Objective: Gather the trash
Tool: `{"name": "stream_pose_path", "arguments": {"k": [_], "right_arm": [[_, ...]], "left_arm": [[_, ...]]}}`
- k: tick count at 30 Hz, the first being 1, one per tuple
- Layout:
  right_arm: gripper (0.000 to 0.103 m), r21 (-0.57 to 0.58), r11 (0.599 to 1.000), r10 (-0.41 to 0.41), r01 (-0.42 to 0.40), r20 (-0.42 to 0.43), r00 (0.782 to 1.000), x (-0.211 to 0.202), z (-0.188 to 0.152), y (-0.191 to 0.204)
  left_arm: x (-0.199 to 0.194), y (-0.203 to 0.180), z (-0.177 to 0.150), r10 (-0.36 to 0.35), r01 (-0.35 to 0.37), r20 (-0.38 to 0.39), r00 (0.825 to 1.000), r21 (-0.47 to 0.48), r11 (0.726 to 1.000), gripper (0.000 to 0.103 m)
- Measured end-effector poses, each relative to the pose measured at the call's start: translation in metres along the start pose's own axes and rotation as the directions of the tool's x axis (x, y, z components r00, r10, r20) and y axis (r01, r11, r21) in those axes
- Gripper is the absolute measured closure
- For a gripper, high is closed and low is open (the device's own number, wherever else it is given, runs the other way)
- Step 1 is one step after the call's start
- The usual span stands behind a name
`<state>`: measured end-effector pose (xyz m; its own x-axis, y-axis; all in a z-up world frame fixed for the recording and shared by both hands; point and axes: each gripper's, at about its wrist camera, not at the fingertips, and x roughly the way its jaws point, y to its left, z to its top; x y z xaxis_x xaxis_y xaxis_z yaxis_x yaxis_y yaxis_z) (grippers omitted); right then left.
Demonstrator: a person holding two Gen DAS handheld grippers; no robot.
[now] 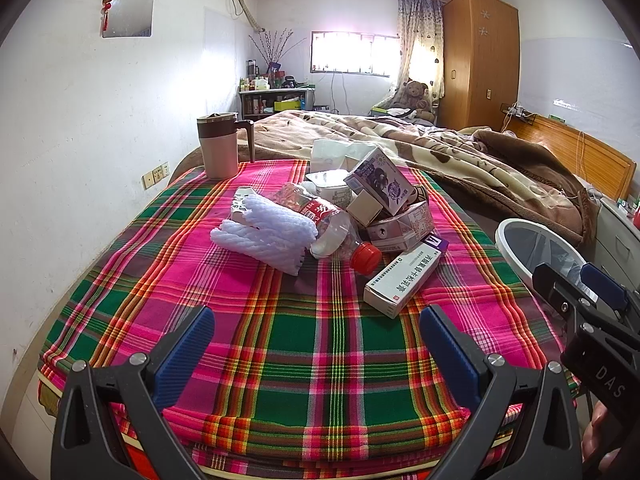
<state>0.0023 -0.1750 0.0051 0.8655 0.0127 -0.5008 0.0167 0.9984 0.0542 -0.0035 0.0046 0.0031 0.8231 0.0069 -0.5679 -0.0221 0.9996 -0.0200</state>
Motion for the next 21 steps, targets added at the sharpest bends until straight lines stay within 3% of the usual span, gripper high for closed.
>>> {"name": "stream_pose_path", "arguments": {"k": [21], "right_arm": [[0.021,-0.002,1.000,-0.003,0.003,-0.001,1.000,-0.0002,0.0002,-0.0005]], "left_arm": [[0.0002,0.0000,-0.0002,-0.001,0.001,0.000,1.000,-0.001,1.000,0.000]]}}
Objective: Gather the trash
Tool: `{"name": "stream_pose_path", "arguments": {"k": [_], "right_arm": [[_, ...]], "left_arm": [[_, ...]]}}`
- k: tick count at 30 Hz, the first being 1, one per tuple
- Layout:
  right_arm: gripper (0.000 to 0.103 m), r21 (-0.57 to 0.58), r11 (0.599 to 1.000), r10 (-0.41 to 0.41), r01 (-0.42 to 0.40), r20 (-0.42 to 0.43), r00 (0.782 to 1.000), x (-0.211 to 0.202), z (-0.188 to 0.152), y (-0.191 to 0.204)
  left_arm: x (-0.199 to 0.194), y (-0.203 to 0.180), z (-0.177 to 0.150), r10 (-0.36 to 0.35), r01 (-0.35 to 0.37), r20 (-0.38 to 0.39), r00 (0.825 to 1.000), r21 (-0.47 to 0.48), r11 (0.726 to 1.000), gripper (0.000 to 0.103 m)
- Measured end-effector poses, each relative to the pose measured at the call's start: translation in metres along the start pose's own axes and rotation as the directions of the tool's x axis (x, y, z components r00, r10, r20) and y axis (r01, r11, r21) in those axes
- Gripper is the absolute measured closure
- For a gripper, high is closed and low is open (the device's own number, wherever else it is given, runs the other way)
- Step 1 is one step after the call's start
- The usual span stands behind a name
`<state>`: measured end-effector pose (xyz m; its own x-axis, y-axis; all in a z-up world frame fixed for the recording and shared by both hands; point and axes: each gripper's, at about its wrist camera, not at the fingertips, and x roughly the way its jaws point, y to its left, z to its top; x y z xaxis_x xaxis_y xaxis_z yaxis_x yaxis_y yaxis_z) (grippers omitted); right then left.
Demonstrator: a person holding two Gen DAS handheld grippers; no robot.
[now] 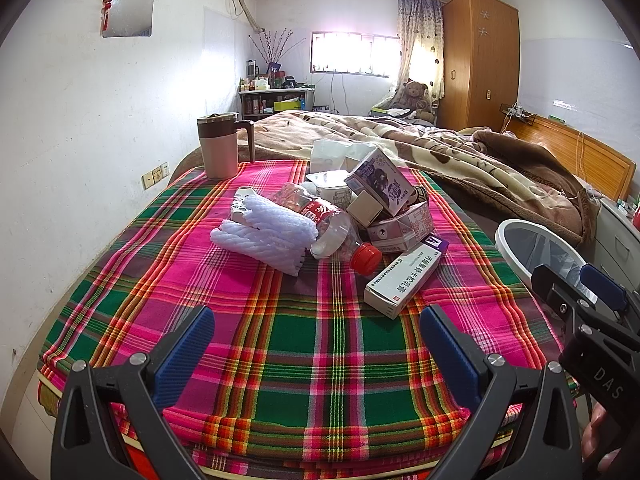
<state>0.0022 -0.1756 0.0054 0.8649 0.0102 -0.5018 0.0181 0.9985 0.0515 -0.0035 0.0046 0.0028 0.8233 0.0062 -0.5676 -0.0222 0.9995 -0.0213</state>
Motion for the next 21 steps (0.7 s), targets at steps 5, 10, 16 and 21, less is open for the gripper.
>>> {"name": "stream_pose_path", "arguments": {"k": [5,10,16,21], "right_arm": [[0.021,-0.001,1.000,-0.001,0.001,0.000,1.000,0.000,0.000,0.000],[0.021,-0.001,1.000,-0.002,0.002,-0.014,1.000,0.004,0.000,-0.001],[0.021,-0.004,1.000,0.018,-0.018,-0.059,0.998,0.023,0.003,0.009],[0.021,0.009,0.999,0.046,-0.046,-0.109,0.993,0.043,0.008,0.019]], "left_arm": [[0.000,0.000,0.000,0.000,0.000,-0.001,1.000,0.000,1.000,0.000],[0.001,0.001,0.002,-0.003,0.003,-0.009,1.000,-0.002,1.000,0.000],[0.014,0.028,0.011,-0.040,0.039,-0.026,0.999,-0.045,0.998,0.000],[0.028,0.055,0.020,-0.031,0.028,-0.035,0.999,-0.065,0.997,0.000]]}}
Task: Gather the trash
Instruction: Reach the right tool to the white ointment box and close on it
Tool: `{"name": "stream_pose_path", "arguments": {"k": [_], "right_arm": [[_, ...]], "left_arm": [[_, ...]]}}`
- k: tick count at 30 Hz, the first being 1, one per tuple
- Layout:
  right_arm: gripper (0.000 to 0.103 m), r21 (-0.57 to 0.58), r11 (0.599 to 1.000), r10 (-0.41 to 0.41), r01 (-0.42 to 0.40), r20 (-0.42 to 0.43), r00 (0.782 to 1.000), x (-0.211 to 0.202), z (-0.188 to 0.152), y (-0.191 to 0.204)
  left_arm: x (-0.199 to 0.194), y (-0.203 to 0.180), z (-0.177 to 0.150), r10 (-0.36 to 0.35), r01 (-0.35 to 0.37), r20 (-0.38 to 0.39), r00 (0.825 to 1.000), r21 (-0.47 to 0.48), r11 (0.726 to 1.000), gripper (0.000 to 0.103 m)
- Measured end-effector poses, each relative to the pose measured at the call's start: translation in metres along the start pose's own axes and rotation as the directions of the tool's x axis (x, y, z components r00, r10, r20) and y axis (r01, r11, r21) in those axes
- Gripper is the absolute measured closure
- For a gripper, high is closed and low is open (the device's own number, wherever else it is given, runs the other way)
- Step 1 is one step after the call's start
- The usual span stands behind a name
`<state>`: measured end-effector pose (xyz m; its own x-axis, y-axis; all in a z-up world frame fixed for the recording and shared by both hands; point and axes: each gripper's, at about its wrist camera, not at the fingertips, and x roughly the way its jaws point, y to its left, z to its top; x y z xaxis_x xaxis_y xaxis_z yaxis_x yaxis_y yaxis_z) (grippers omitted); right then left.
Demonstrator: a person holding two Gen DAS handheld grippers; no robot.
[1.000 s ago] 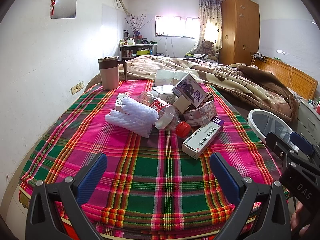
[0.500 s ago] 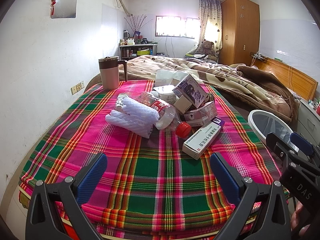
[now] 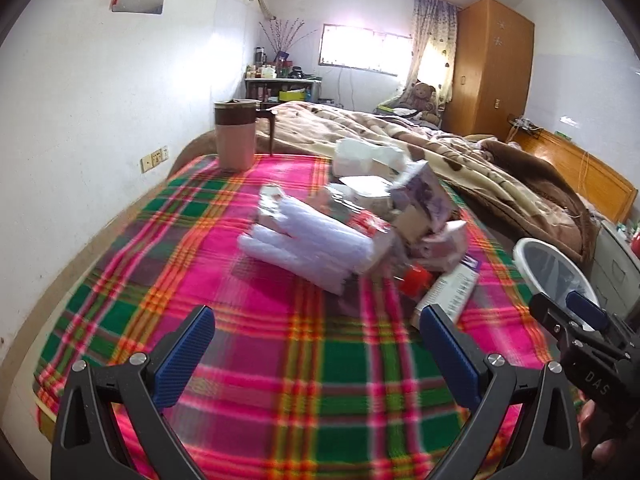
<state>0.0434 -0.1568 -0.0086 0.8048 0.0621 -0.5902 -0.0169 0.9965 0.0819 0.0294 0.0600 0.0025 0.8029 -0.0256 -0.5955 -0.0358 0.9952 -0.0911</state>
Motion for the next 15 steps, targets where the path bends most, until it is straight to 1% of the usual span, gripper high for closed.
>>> {"name": "stream_pose_path", "arguments": {"k": [2,4,6,10,12,15], "right_arm": [[0.021,0.001,1.000,0.021,-0.021,-0.015,1.000,0.008,0.002,0.005],[0.021,0.003,1.000,0.025,-0.025,-0.046,0.999,0.018,0.004,0.011],[0.021,0.004,0.999,0.042,-0.042,-0.063,0.997,0.026,0.006,0.017],[0.021,0.001,0.999,0.037,-0.037,-0.117,0.992,0.046,0.009,0.026],[0.021,0.005,0.999,0.041,-0.041,-0.131,0.991,0.053,0.010,0.031],[0.021,-0.005,0.999,0.031,-0.032,-0.157,0.987,0.064,0.012,0.037]], "left_arm": [[0.007,0.009,0.005,-0.002,0.002,-0.008,1.000,-0.004,1.000,0.000],[0.014,0.017,0.010,-0.006,0.005,-0.027,1.000,-0.017,1.000,0.000],[0.021,0.024,0.015,-0.024,0.023,-0.038,0.999,-0.028,0.999,0.000],[0.033,0.035,0.024,-0.040,0.037,-0.057,0.998,-0.066,0.997,0.000],[0.038,0.037,0.029,-0.056,0.051,-0.058,0.997,-0.076,0.996,0.000],[0.053,0.039,0.037,-0.072,0.064,-0.081,0.994,-0.096,0.993,0.000]]}}
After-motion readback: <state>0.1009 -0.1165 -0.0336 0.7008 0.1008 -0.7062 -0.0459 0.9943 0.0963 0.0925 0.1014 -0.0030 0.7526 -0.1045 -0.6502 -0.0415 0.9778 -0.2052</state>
